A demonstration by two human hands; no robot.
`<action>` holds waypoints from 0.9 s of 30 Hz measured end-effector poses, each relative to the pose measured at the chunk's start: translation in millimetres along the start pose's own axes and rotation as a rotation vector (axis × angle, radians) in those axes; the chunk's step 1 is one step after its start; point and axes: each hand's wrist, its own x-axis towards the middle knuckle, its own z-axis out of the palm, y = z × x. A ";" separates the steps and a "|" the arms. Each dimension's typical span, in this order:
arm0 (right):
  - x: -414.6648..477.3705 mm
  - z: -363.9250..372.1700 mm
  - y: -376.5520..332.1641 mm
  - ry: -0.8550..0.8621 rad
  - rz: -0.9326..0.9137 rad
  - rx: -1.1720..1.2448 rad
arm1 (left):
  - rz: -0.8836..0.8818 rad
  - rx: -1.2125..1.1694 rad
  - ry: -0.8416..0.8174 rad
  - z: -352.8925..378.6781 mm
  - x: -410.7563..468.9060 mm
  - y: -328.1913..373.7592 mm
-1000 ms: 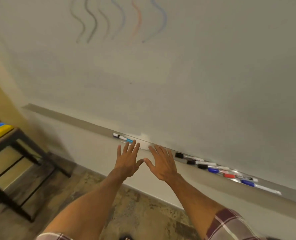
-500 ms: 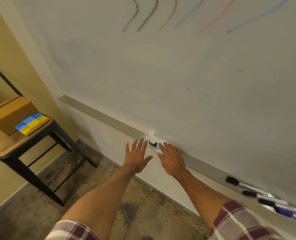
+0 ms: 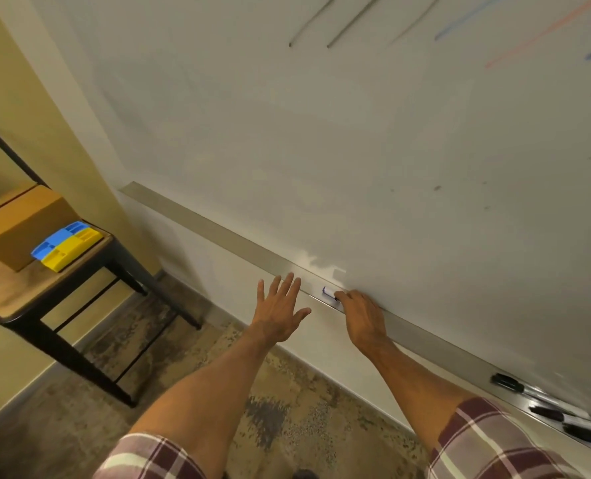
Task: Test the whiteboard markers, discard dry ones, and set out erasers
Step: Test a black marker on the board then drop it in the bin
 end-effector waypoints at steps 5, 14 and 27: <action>6.4 -2.7 -14.6 0.058 0.055 -0.011 | 0.065 0.014 -0.031 -3.6 4.6 -22.4; 16.6 -3.1 -94.4 0.209 -0.010 0.107 | 0.193 0.024 -0.025 -24.0 2.1 -80.7; 42.2 -13.5 -186.6 0.215 -0.102 0.222 | 0.324 -0.068 0.153 -57.4 0.7 -154.2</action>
